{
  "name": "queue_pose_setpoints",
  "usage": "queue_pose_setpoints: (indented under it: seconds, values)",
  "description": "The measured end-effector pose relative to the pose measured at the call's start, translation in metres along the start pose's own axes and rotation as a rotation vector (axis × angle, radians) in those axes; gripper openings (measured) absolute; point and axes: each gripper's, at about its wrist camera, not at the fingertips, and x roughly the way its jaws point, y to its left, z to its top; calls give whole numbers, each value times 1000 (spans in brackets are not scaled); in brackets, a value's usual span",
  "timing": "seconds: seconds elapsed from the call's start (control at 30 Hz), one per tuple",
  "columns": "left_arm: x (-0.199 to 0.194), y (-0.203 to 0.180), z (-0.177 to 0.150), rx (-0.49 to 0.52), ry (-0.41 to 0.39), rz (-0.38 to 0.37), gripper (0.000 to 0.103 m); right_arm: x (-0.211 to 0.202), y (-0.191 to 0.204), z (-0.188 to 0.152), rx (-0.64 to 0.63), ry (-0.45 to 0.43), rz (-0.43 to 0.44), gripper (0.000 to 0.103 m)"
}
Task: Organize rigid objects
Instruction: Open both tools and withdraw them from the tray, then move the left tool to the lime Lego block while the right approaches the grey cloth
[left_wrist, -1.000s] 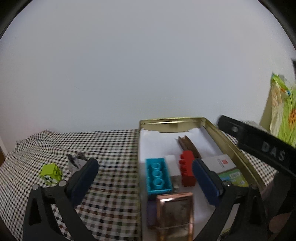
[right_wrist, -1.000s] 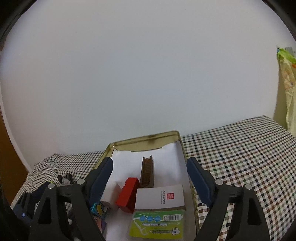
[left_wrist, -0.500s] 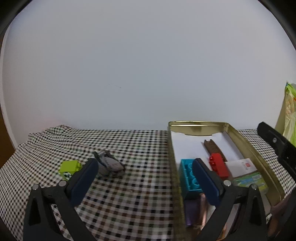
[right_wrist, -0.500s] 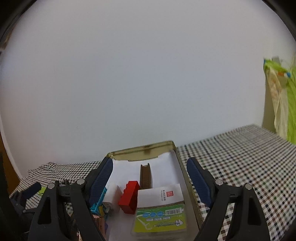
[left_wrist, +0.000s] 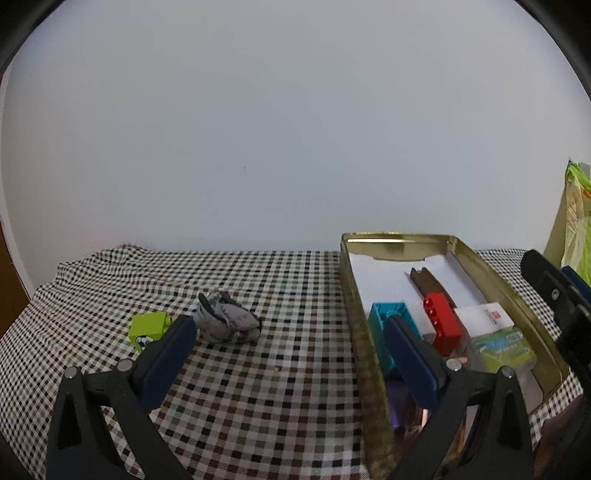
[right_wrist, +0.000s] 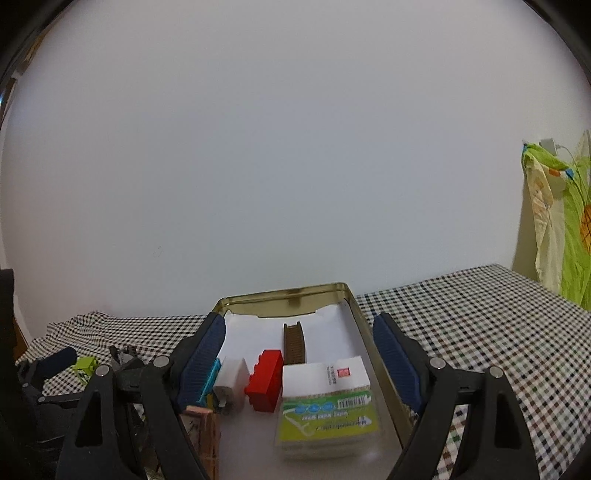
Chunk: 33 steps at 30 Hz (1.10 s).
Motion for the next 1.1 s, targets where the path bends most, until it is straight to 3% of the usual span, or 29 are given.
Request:
queue_pose_setpoints:
  seconds: [0.2,0.6,1.1]
  values:
    - [6,25,-1,-30,56,-2,102,-14,16,-1,-54,-4,-1,84]
    - [28,96,0,-138,159,91,102,-5,60,-12,-133,5,57,84]
    - [27,154,1,-201,154,185,102,19,117,-22,-141,46,158,84]
